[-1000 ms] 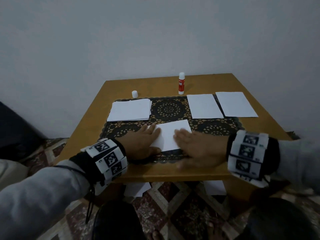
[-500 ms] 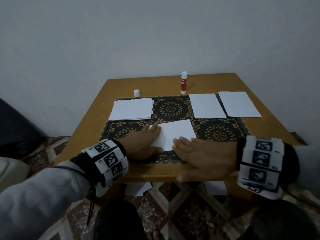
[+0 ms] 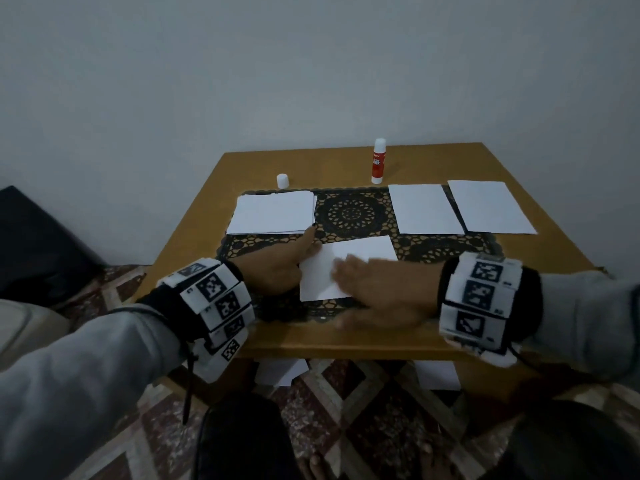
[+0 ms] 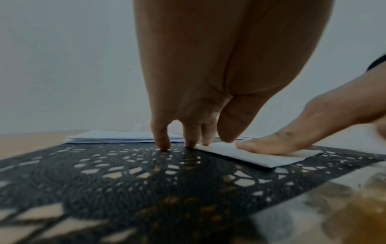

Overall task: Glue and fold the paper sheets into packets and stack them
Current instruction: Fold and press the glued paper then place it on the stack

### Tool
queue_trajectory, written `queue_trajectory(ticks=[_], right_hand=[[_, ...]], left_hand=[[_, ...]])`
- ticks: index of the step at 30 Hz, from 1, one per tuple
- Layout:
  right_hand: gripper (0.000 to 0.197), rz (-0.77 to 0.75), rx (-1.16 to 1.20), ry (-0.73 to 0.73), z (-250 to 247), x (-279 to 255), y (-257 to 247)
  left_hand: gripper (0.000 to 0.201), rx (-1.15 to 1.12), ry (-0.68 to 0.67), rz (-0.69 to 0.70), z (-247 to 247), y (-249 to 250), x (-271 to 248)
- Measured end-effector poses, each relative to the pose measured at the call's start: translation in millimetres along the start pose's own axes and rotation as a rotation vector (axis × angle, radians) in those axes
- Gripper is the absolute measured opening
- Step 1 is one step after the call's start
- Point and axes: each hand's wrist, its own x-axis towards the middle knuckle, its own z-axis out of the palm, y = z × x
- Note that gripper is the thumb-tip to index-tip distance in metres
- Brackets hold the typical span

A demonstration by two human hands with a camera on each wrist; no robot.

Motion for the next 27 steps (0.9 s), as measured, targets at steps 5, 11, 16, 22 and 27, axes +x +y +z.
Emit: queue_trajectory(ticks=[5,11,16,22,27], right_hand=[[0.082,0.095,0.043,0.029,-4,4,22],[0.064,0.164,0.0,0.044,-1,-7,42],[0.066,0.179,0.003,0.032,1,-7,46],[0.067,0.168,0.016,0.078,0,-8,48],[0.067,0.166,0.049,0.078,4,-9,49]], left_hand=[[0.075,0.127,-0.007,-0.006,5,21,-16],[0.073,0.338,-0.186,0.182,26,66,-40],[0.072,0.4,-0.055,0.038,13,51,-10],[0.073,0.33,-0.156,0.21,21,56,-21],[0.086,0.452,-0.12,0.099,28,37,-34]])
